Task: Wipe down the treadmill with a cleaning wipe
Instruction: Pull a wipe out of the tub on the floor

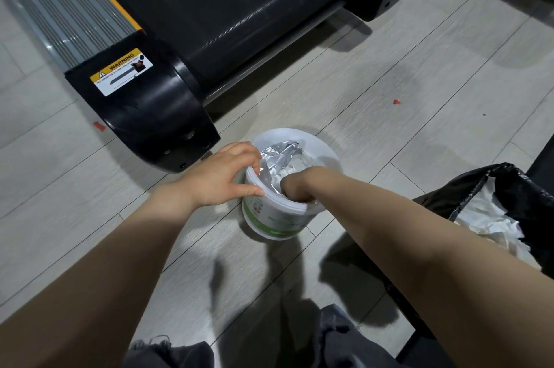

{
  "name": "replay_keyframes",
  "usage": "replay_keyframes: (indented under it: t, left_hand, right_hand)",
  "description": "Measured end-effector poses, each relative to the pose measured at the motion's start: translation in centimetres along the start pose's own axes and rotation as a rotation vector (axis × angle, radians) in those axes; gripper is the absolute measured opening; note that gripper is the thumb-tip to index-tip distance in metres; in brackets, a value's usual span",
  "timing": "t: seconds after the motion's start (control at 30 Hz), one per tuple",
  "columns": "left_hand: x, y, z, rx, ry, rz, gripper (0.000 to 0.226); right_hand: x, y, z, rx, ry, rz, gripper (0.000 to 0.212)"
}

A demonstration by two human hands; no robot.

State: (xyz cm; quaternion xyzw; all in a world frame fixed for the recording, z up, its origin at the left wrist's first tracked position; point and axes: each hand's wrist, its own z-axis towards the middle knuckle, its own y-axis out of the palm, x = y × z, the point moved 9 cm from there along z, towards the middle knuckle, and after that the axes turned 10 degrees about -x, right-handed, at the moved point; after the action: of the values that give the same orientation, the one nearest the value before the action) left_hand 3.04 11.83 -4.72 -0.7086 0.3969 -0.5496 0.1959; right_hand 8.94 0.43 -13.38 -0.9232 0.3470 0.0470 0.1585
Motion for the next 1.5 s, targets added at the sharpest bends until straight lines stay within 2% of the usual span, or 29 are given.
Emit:
replay_keyframes:
  t: [0.1, 0.33, 0.5, 0.63, 0.77, 0.9, 0.97, 1.03, 1.1, 1.2, 1.27, 1.33, 1.43, 1.5]
  left_hand:
    - [-0.3, 0.0, -0.2, 0.0, 0.008, -0.024, 0.047]
    - [-1.6, 0.0, -1.2, 0.057, 0.017, -0.111, 0.045]
    - [-1.8, 0.5, -1.5, 0.041, 0.033, -0.029, 0.036]
    - [-1.8, -0.9, -1.6, 0.092, -0.006, -0.143, 0.042]
    - [-1.4, -1.3, -1.5, 0.117, -0.057, -0.205, 0.032]
    - [-1.3, -1.9, -0.8, 0.183, -0.113, -0.185, 0.022]
    - [-1.7, -2.5, -1.1, 0.231, -0.162, -0.256, 0.023]
    - [-2.1, -3.8, -1.6, 0.344, -0.2, -0.314, 0.03]
    - [-1.7, -5.2, -1.9, 0.439, -0.209, -0.27, 0.028]
    - [-0.6, -4.0, -1.0, 0.315, -0.24, -0.218, 0.014]
    - [0.0, -2.5, -0.4, 0.21, -0.231, -0.138, 0.011]
    - [0.6, -2.3, -0.1, 0.213, -0.221, -0.136, 0.015]
    - [1.3, -2.7, 0.3, 0.269, -0.261, -0.372, 0.02]
    - [1.7, -1.9, 0.9, 0.225, -0.295, -0.53, 0.031]
  right_hand:
    - [-0.3, -0.2, 0.2, 0.018, -0.065, -0.007, 0.014]
    - [-0.1, -3.9, -1.6, 0.217, -0.196, 0.133, 0.026]
    - [1.5, -5.8, -4.7, 0.344, -0.299, 0.468, 0.023]
    - [4.2, -6.2, -7.3, 0.508, -0.302, 0.691, 0.019]
    - [6.5, -5.2, -8.5, 0.592, -0.396, 1.116, 0.013]
    - [7.4, -6.0, -10.4, 0.789, -0.476, 1.345, 0.014]
    - [7.9, -6.2, -11.1, 0.849, -0.485, 1.408, 0.013]
    - [7.8, -6.2, -11.6, 0.849, -0.493, 1.384, 0.016]
    - [7.2, -5.7, -11.5, 0.849, -0.481, 1.382, 0.021]
    - [5.9, -3.9, -10.2, 0.872, -0.449, 1.425, 0.02]
    - [5.0, -2.8, -9.0, 0.814, -0.476, 1.486, 0.015]
    - [4.7, -2.2, -8.6, 0.731, -0.518, 1.584, 0.012]
    - [4.0, -2.2, -9.4, 0.588, -0.692, 1.774, 0.014]
    - [3.3, -2.3, -10.2, 0.48, -0.803, 1.869, 0.02]
